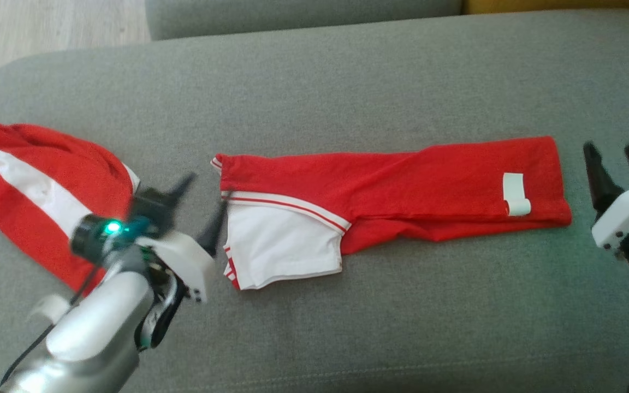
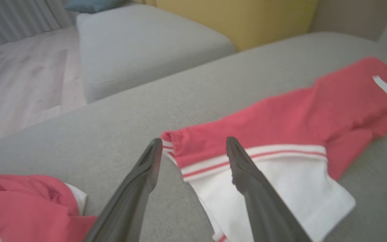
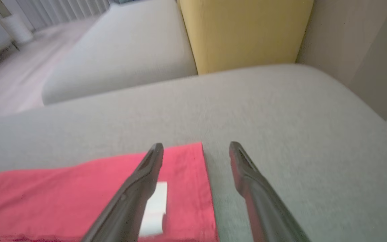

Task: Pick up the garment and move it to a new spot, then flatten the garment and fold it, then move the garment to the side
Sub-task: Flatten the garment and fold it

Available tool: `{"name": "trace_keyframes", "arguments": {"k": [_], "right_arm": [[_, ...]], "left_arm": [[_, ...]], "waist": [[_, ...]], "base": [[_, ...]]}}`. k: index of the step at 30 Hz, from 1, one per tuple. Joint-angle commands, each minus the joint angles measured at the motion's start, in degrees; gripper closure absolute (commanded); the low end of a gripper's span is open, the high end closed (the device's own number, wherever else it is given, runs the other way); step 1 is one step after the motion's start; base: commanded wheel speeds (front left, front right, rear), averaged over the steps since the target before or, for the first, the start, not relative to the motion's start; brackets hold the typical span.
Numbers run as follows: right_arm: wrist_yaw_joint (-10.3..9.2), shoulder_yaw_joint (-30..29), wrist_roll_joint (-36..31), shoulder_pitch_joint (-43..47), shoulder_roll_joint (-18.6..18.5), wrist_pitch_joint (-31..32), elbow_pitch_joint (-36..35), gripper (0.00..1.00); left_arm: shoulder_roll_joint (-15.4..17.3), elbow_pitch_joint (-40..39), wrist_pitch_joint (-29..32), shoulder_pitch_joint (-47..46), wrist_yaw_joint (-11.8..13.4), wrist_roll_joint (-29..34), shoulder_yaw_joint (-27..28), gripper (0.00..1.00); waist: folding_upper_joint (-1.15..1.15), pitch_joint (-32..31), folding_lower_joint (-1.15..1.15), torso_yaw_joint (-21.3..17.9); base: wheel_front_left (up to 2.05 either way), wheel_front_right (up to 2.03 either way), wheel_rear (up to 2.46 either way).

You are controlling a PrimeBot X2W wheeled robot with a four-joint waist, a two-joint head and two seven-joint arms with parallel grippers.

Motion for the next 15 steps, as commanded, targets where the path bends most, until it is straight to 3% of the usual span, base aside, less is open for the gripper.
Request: {"name": "trace_keyframes", "arguments": {"k": [1,5,8,15], "right_arm": [[-0.04,1.71,0.23,-0.14,-1.44,-1.88,-2.68,0.00],[-0.04,5.08,0.55,2.04,-2.15,-10.87,-5.55,0.00],[-0.04,4.80,0.11,4.19,-0.40,-16.90,-6.32,0.00],[-0.04,6.01,-4.19,8.76,3.91,-24.96,-5.43,0.00]], "left_arm": [[0.59,-1.18,-1.32,-1.49,0.91,-0.55,3.54,0.00],[-2.09,-3.51,-3.48,0.83,3.84,-1.09,10.79,0.00],[-4.99,-9.91,-3.54,4.50,4.23,2.19,18.95,0.00],[-13.28,-16.83,-3.56,16.53,-1.36,9.40,31.83,0.00]], "waist": [[0.00,-0.57,0.00,-0.06],[0.00,-1.88,0.00,0.40],[0.00,-2.67,0.00,0.97],[0.00,-3.74,0.00,1.50]], "base": [[0.00,0.00,0.00],[0.00,0.00,0.00],[0.00,0.00,0.00],[0.00,0.00,0.00]]}}
